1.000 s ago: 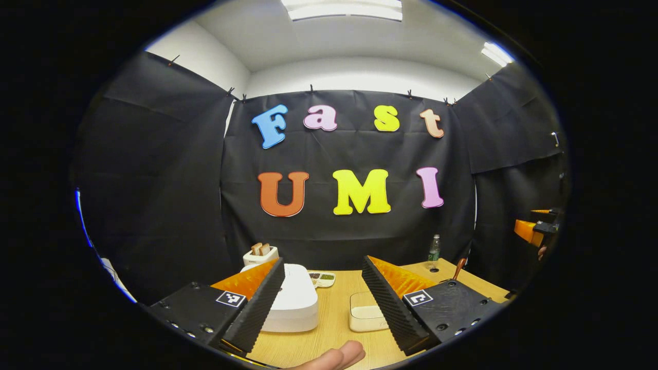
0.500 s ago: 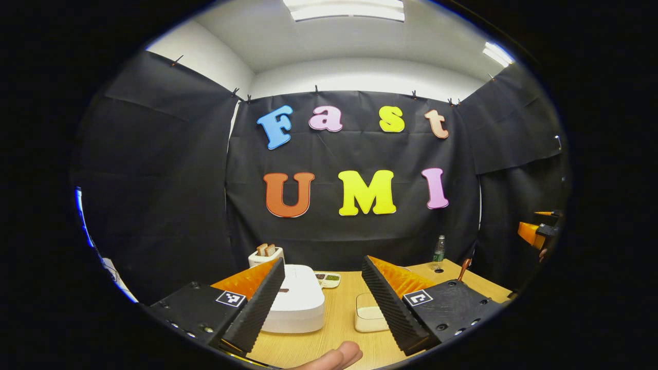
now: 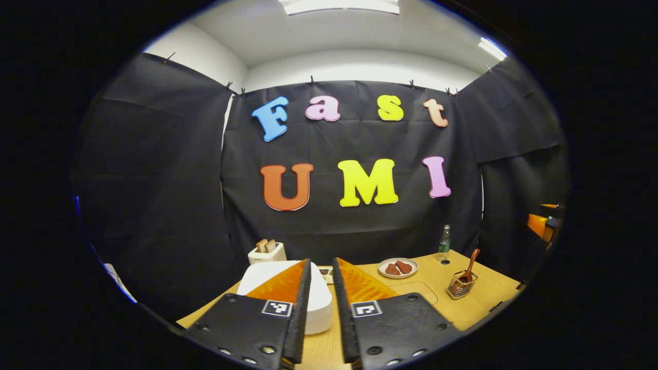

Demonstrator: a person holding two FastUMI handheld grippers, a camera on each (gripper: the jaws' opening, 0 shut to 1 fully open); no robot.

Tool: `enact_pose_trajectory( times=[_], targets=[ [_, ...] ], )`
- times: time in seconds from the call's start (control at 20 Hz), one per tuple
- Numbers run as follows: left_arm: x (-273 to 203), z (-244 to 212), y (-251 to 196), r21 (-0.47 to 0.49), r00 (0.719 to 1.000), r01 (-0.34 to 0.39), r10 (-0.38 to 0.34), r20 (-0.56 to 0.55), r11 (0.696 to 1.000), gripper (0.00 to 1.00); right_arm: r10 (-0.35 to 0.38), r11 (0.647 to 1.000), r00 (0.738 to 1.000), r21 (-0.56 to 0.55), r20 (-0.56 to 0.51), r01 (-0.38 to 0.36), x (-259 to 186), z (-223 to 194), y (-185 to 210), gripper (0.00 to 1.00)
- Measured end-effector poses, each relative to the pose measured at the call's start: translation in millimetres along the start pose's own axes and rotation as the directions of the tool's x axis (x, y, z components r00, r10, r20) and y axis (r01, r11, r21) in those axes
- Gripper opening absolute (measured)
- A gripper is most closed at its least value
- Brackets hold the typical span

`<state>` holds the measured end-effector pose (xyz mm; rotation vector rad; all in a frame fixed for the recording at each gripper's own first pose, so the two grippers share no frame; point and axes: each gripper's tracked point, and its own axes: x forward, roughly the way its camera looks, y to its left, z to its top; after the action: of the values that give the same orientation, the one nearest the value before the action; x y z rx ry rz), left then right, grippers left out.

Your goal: Close the left gripper, press the button to open the rice cooker; take a wooden spoon from the chopstick holder with the right hand, scoop a spoonful of rice and pour it into the rice cooker, then put the wooden spoon back into the chopstick holder.

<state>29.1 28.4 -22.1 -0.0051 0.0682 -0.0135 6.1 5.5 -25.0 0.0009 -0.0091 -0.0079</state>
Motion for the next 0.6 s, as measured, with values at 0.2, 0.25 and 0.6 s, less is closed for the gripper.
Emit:
enact_pose_trajectory(
  times=[0.2, 0.25, 0.6],
  targets=[
    [18.9, -19.7, 16.9, -0.015, 0.995, -0.023, 0.021, -0.099, 1.0, 0.14, -0.008, 1.0, 1.0, -0.001, -0.003, 0.008, 3.9, -7.6, -5.3, 0.98],
    [29.3, -23.8, 24.6, 0.002, 0.993, -0.048, 0.048, -0.105, 0.999, 0.14, -0.009, 1.0, 1.0, 0.0, -0.004, 0.009, 3.9, -9.8, -6.1, 0.98],
    [61.8, -56.0, 58.2, 0.016, 0.969, -0.118, 0.119, -0.215, 0.993, 0.0, 0.003, 1.0, 1.0, -0.01, -0.004, -0.003, 15.5, -23.7, -6.8, 0.98]
  ],
)
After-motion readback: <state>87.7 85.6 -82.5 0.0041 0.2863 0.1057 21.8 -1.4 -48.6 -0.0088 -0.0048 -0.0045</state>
